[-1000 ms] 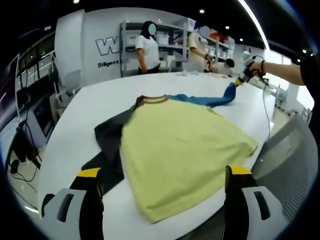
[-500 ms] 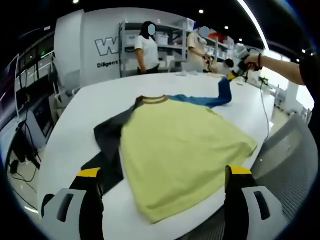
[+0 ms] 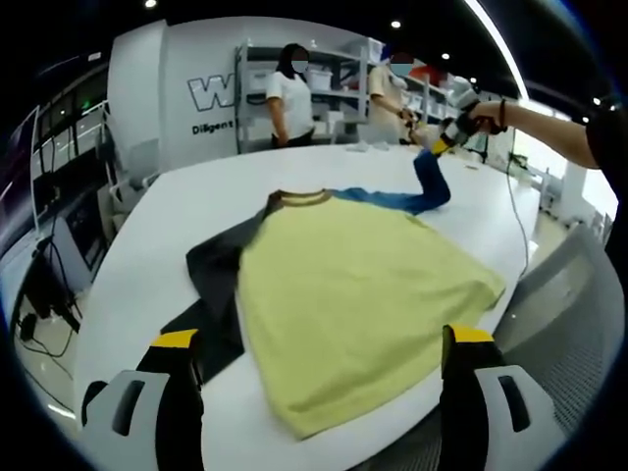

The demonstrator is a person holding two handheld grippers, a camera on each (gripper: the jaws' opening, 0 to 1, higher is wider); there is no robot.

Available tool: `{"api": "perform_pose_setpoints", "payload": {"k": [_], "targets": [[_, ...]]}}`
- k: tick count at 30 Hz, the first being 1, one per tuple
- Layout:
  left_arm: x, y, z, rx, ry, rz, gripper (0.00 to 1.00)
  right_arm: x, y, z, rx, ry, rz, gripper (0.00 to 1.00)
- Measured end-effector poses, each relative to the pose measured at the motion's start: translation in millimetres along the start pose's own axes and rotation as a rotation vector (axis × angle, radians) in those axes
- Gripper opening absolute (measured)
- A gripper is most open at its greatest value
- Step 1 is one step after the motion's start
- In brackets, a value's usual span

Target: Fold the garment on the visible template until the final outline fits inside the template.

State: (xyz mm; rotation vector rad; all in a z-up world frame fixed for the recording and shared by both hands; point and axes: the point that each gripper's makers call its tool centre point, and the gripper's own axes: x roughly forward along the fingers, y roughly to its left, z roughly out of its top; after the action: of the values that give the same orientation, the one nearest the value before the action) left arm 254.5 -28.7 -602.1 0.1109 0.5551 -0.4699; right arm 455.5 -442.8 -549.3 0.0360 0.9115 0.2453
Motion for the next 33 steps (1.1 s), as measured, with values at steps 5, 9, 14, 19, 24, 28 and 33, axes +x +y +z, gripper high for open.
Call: {"api": "perform_pose_setpoints", "payload": {"k": [5, 9, 14, 19, 24, 28, 33], "targets": [[-0.5, 0.4, 0.8, 0.001, -0.005, 0.0, 0.99, 11.0, 19.1, 3.6, -0.031, 0.002, 0.021, 0.0], [-1.0, 1.0, 1.6, 0.002, -0.01, 0.003, 0.99, 18.8, 36.8, 5.4, -0.051, 0.006, 0.056, 0.0], [-1.1, 1.4, 1.1, 0.002, -0.006, 0.003, 0.99, 27.9, 55.6, 8.5, -0.09, 0.011, 0.076, 0.0], [-1.3, 1.7, 2.0, 0.0, -0.01, 0.005, 0.99, 34.1, 69.2, 10.6, -0.102, 0.014, 0.098, 0.0], [-1.4, 2.1, 2.0, 0.002, -0.01, 0.007, 0.99, 38.2, 92.9, 15.7, -0.121, 0.008, 0.137, 0.0], [-1.8, 2.3, 2.6, 0.001, -0.013, 0.008, 0.99, 40.9, 109.4, 18.8, -0.136, 0.005, 0.162, 0.0], [-2.0, 2.9, 3.2, -0.002, -0.018, 0.011, 0.99, 44.5, 125.6, 23.7, -0.149, -0.002, 0.182, 0.0]]}}
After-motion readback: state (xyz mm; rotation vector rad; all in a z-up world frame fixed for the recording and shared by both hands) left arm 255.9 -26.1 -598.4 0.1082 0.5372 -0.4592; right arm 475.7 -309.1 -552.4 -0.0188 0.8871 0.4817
